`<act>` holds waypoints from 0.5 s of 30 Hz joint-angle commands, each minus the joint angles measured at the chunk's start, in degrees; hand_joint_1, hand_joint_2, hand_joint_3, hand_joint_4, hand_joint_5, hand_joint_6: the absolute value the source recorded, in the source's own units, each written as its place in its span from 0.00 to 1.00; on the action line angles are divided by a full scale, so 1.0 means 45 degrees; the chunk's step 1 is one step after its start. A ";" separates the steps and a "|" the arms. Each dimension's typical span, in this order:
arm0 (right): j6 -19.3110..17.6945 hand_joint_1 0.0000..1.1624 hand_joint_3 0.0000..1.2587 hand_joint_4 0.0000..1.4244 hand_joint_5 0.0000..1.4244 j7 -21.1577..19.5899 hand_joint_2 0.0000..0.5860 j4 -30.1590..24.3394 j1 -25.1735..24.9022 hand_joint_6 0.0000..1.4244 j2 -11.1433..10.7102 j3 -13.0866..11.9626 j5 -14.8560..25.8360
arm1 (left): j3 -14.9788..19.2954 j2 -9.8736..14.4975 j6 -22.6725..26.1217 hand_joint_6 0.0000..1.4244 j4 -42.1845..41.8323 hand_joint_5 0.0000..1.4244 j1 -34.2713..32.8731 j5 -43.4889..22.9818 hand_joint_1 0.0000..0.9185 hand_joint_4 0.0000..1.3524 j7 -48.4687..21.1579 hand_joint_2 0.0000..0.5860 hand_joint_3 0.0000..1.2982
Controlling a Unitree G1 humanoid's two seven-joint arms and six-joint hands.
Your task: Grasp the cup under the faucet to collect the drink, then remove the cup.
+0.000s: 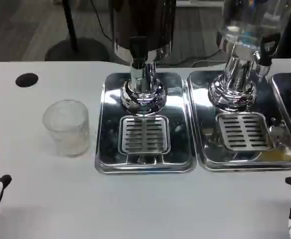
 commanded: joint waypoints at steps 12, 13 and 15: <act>0.0337 0.62 0.25 0.17 0.09 0.0304 0.90 -0.0540 -0.0102 0.03 0.0062 -0.0020 -0.0054 | -0.0153 -0.0006 -0.0507 0.00 0.0663 0.00 -0.0498 -0.1377 0.00 0.00 -0.0399 0.09 0.00; 0.0354 0.62 0.25 0.17 0.09 0.0315 0.90 -0.0549 -0.0118 0.03 0.0061 -0.0019 -0.0053 | -0.0186 0.0012 -0.0649 0.00 0.0906 0.00 -0.0632 -0.1950 0.01 0.00 -0.0646 0.09 0.00; 0.0367 0.62 0.25 0.17 0.09 0.0326 0.90 -0.0556 -0.0128 0.03 0.0063 -0.0019 -0.0053 | -0.0196 0.0016 -0.0859 0.00 0.1229 0.00 -0.0797 -0.2663 0.02 0.00 -0.0997 0.07 0.00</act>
